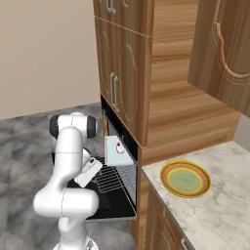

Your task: Take the baked cake out of the oven and place it on the plate for cooling. Then close the oven door.

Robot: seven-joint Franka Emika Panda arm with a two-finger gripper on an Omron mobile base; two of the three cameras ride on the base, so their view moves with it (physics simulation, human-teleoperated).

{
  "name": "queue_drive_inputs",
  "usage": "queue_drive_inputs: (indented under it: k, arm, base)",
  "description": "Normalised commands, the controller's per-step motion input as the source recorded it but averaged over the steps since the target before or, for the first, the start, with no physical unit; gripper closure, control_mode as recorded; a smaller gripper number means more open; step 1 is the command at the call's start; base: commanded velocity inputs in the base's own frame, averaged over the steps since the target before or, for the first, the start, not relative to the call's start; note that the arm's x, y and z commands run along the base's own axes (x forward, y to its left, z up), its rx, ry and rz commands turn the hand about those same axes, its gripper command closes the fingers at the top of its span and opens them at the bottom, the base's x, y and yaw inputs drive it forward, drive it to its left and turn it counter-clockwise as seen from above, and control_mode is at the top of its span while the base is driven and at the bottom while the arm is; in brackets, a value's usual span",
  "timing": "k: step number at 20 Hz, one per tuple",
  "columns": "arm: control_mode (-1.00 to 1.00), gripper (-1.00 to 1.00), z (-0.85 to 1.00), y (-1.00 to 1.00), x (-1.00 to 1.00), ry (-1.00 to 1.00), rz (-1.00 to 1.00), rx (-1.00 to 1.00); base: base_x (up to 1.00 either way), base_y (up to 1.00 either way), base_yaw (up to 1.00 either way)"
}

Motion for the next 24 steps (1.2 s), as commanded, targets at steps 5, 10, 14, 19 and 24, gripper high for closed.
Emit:
queue_drive_inputs:
  k: [5, 10, 14, 19, 24]
  arm:
    - [-1.0, 1.0, -0.44, 0.64, -0.79, 0.14, 0.06, 0.06]
    - [-1.0, 1.0, -0.39, 0.7, -0.91, 0.14, 0.06, 0.08]
    - [-1.0, 1.0, -0.37, 0.83, -1.0, 0.1, 0.06, 0.06]
    - [-1.0, -1.0, 0.23, 0.37, -0.98, -0.15, 0.01, 0.02]
    - [-1.0, -1.0, 0.96, 0.02, -0.65, -0.54, -0.02, 0.0]
  base:
    - [0.0, 0.0, 0.0]
    - [0.0, 0.0, 0.0]
    - [0.0, 0.0, 0.0]
    - [0.0, 0.0, 0.0]
    - [0.0, 0.0, 0.0]
